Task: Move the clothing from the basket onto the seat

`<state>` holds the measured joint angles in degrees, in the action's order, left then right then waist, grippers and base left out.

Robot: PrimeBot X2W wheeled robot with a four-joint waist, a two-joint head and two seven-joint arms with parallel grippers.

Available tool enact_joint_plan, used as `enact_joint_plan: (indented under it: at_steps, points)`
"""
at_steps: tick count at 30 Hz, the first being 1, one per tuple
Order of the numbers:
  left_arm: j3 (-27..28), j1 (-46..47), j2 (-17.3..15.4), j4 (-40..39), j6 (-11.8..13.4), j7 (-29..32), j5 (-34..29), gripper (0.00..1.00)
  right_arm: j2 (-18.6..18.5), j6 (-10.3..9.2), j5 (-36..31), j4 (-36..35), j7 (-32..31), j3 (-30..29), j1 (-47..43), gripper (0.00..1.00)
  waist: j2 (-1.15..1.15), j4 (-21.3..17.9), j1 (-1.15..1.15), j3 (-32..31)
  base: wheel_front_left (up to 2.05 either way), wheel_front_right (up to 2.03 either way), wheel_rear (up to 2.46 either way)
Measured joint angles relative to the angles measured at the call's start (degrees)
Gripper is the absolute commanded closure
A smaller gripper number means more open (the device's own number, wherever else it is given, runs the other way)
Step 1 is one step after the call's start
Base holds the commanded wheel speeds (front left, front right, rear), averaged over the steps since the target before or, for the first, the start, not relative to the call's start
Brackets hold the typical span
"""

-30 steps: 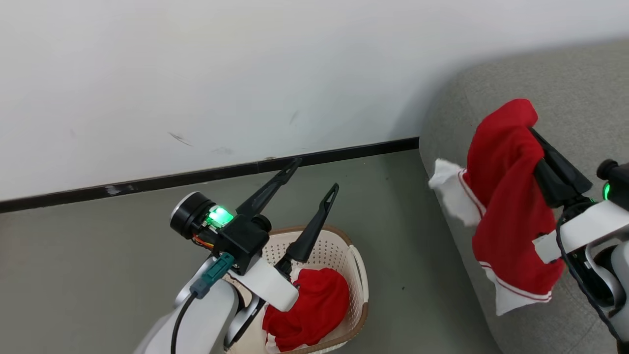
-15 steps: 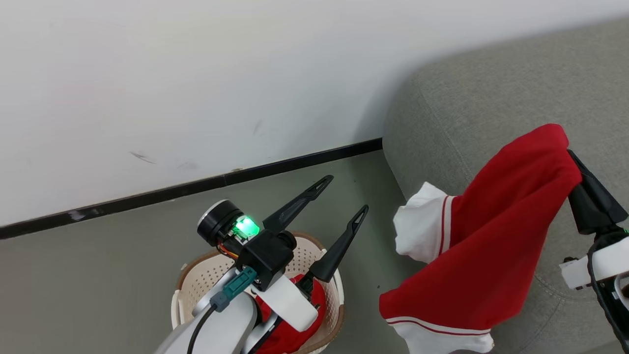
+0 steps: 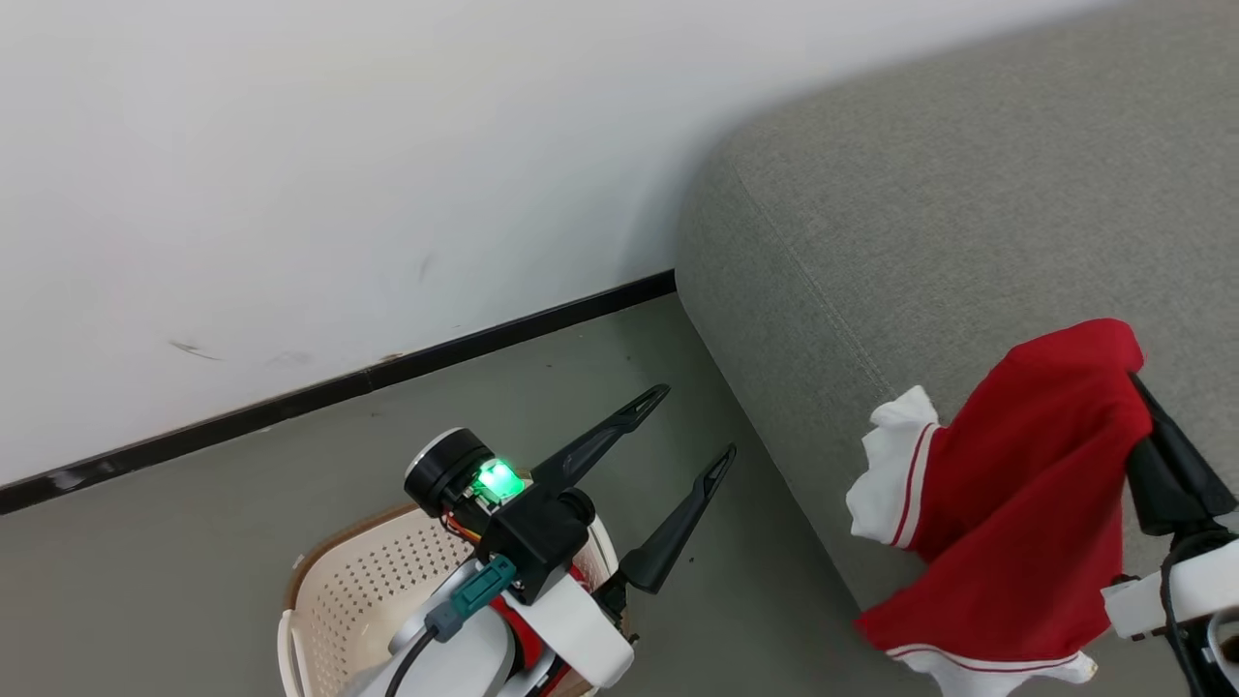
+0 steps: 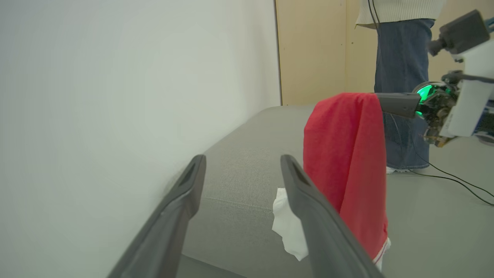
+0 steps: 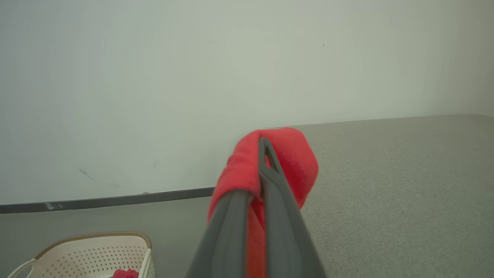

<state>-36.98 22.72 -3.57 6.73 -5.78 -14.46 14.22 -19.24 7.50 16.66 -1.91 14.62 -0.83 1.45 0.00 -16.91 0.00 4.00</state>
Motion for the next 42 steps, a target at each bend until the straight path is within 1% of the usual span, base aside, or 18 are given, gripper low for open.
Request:
enact_joint_plan:
  at_steps: [2,5,7,9,10,14,17,23,27,30,34,42]
  points:
    - [0.1,-0.2,0.0,0.0,0.0,0.0,0.0,0.0,0.0,0.0,0.5,0.0,0.0,0.8,0.0,1.0,0.0,-0.3,0.0,0.1,0.0,0.0,0.0]
    - [0.5,-0.4,-0.2,0.1,0.2,0.0,-0.2,0.0,-0.2,0.0,1.6,0.1,0.0,3.5,0.4,1.0,0.0,-1.2,0.0,0.5,0.0,0.0,0.0]
    - [1.3,-0.5,-0.6,0.1,0.9,0.0,-0.2,0.0,0.3,0.0,3.9,0.5,0.0,3.9,1.9,1.0,0.0,-1.6,0.0,1.0,0.0,0.0,0.0]
    - [2.0,-0.5,-1.1,-0.1,1.5,0.0,-0.5,0.0,1.7,-0.01,8.8,1.0,0.0,3.9,5.1,1.0,0.0,-1.9,0.0,1.6,0.0,0.0,0.0]
    - [2.5,-0.5,-1.4,-0.2,1.8,0.0,-0.7,0.0,1.8,-0.01,9.6,1.3,-0.1,4.0,7.0,1.0,0.0,-2.0,0.0,1.9,0.0,0.0,0.0]
    - [4.3,-0.5,-2.9,-1.0,3.2,0.0,-1.8,0.0,1.1,-0.01,13.1,2.6,-1.8,3.6,14.8,1.0,0.0,-2.3,0.0,3.2,0.0,0.0,0.0]
    - [5.4,-0.5,-3.9,-1.9,4.1,0.0,-2.5,0.0,0.2,-0.01,15.0,4.1,-3.6,2.1,20.5,1.0,0.0,-2.4,0.0,4.2,0.0,0.0,0.0]
    - [6.6,-0.5,-5.4,-3.6,5.7,0.0,-3.4,0.0,-4.7,-0.01,15.8,7.3,-8.0,-0.3,31.7,1.0,0.0,-2.0,0.0,6.5,0.0,0.0,0.0]
    - [6.8,-0.5,-5.7,-4.6,6.5,0.3,-3.9,0.0,-7.9,-0.01,16.6,9.9,-10.2,-3.5,39.4,1.0,0.0,-1.4,0.0,8.1,0.0,0.0,0.0]
    - [6.7,-0.6,-5.7,-5.5,6.7,0.9,-4.1,0.0,-10.9,-0.01,17.4,11.8,-11.3,-6.0,44.0,1.0,0.0,-0.8,0.0,9.3,0.0,0.0,0.0]
    - [6.5,-0.7,-5.7,-6.7,7.2,1.3,-4.3,0.0,-13.8,-0.01,18.1,15.2,-12.7,-7.8,48.2,1.0,0.0,0.1,0.0,10.9,0.0,0.0,0.0]
    - [5.7,-0.7,-6.0,-9.5,7.6,2.5,-6.4,0.0,-17.9,-0.01,19.3,22.2,-13.4,-10.7,52.5,1.0,0.0,2.0,0.0,14.5,0.0,0.0,0.0]
